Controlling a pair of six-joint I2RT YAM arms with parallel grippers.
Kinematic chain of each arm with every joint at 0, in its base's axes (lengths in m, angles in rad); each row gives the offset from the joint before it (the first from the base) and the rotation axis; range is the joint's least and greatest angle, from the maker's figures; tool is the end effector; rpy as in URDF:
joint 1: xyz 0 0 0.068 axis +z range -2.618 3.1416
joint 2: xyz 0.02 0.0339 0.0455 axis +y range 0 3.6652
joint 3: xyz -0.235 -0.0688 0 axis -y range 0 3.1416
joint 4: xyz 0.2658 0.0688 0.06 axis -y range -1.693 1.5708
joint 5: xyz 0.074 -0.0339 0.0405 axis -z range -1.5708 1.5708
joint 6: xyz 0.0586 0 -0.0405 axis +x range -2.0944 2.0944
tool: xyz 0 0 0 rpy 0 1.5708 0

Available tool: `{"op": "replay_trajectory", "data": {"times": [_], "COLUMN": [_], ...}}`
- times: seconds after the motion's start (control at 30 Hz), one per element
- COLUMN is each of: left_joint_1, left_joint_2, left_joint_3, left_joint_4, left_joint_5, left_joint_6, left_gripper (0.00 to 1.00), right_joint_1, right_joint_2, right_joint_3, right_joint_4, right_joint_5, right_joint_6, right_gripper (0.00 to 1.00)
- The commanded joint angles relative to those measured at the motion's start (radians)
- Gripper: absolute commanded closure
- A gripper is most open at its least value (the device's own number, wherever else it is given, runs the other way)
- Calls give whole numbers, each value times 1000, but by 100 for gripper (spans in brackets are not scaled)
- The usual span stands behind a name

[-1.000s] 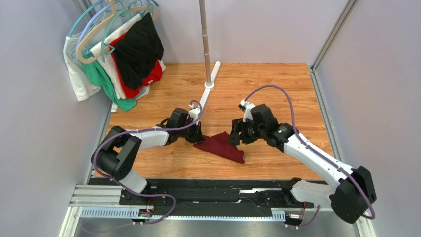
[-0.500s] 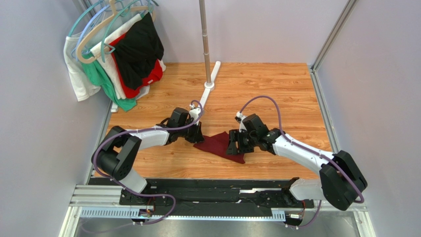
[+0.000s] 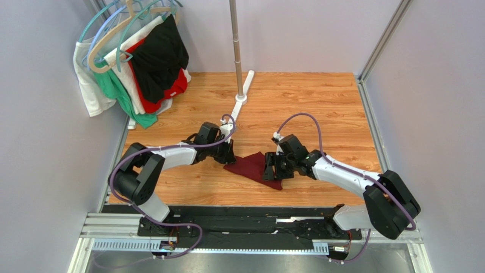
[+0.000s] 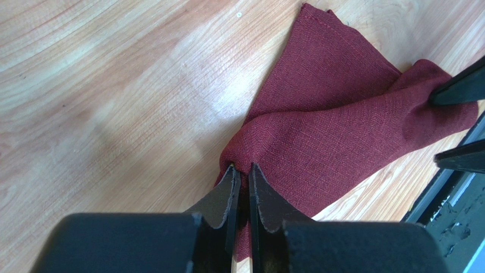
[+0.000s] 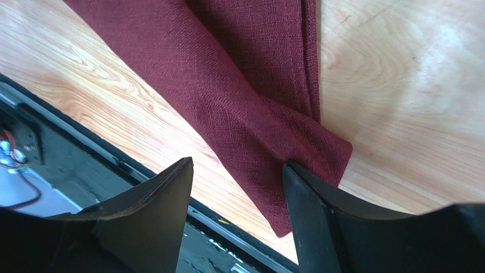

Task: Fold the napkin, place the utensils inside, and roll it up
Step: Roll the napkin at the center of the board.

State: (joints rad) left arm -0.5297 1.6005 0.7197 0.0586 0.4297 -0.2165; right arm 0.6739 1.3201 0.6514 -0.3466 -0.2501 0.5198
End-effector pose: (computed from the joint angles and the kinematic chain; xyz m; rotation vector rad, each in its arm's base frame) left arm 0.2716 -0.1873 0.0883 0.5926 2.3998 -0.8531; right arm 0.2069 0.1838 0.1123 -0.3077 2.7141 0.7212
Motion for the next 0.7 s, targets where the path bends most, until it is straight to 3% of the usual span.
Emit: {"op": "replay_trajectory", "data": {"times": [0.0, 0.2, 0.23, 0.43, 0.67], "left_joint_1": [4, 4, 4, 4, 4], "left_joint_2": [50, 84, 85, 90, 96], "left_joint_3": [72, 93, 93, 93, 96], "left_joint_4": [-55, -88, -86, -86, -94], "left_joint_5": [6, 12, 15, 24, 27], "left_joint_6": [46, 43, 43, 46, 55], "left_gripper": [89, 89, 89, 89, 89], "right_joint_1": [58, 231, 251, 371, 414], "right_joint_2": [-59, -27, 0, 70, 152], "right_joint_3": [117, 246, 246, 192, 188], "right_joint_4": [-140, -157, -135, 70, 182], "right_joint_5": [77, 259, 358, 587, 559], "right_joint_6": [-113, -297, -311, -418, -515], "right_gripper": [35, 32, 32, 31, 31]}}
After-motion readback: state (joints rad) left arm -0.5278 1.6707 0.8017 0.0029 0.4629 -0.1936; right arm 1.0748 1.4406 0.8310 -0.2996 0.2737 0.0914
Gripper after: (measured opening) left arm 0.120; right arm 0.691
